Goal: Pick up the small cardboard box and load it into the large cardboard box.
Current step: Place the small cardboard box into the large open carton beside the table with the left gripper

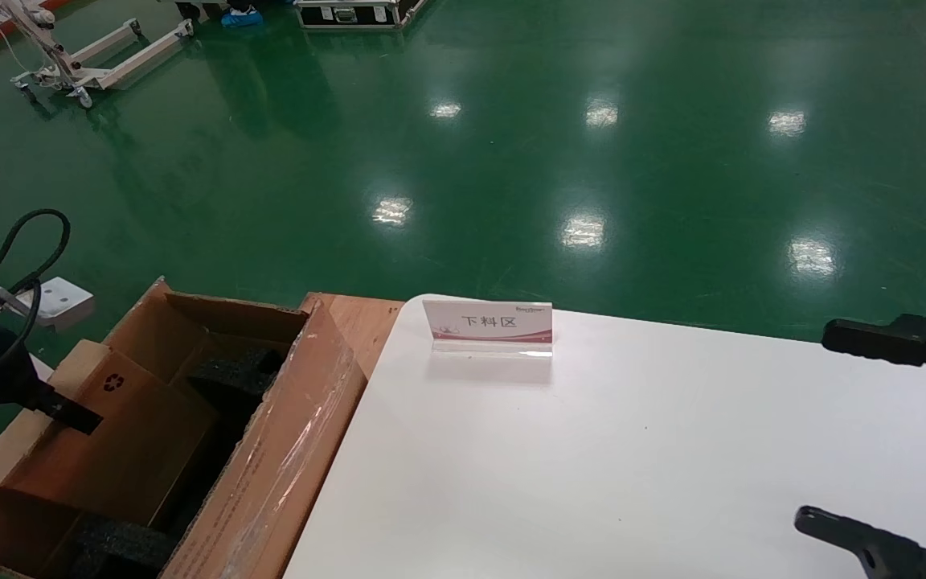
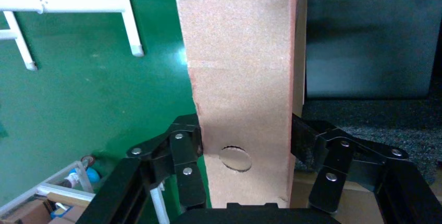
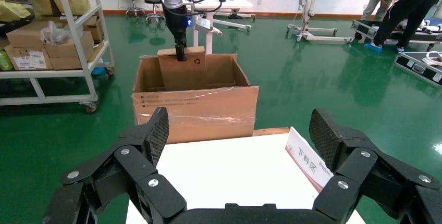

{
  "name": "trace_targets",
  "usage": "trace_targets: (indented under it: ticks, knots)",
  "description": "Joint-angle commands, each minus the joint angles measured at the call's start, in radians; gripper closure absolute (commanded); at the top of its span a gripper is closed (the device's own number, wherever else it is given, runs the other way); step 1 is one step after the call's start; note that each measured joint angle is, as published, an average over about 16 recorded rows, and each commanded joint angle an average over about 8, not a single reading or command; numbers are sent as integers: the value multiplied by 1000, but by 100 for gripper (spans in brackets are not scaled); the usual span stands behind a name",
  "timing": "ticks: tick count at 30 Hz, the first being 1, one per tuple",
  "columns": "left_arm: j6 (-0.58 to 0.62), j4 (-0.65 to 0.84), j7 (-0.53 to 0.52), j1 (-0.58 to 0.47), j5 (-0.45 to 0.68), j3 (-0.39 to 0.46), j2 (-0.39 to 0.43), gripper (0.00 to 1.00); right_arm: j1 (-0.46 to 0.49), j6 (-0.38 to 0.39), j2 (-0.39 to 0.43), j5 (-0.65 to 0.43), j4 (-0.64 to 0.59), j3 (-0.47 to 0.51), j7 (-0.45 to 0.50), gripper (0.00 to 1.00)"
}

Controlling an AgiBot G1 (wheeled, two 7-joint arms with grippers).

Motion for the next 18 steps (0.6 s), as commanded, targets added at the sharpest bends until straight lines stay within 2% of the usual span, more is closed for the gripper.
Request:
trace_targets:
  ticks: [1, 18]
  knots:
    - [0, -1, 0, -1, 1, 0, 0, 0, 0, 0, 0, 0, 0, 0, 0, 0]
    - [-6, -9, 2, -9, 4, -4, -2, 0, 0, 0, 0, 0, 0, 0, 0, 0]
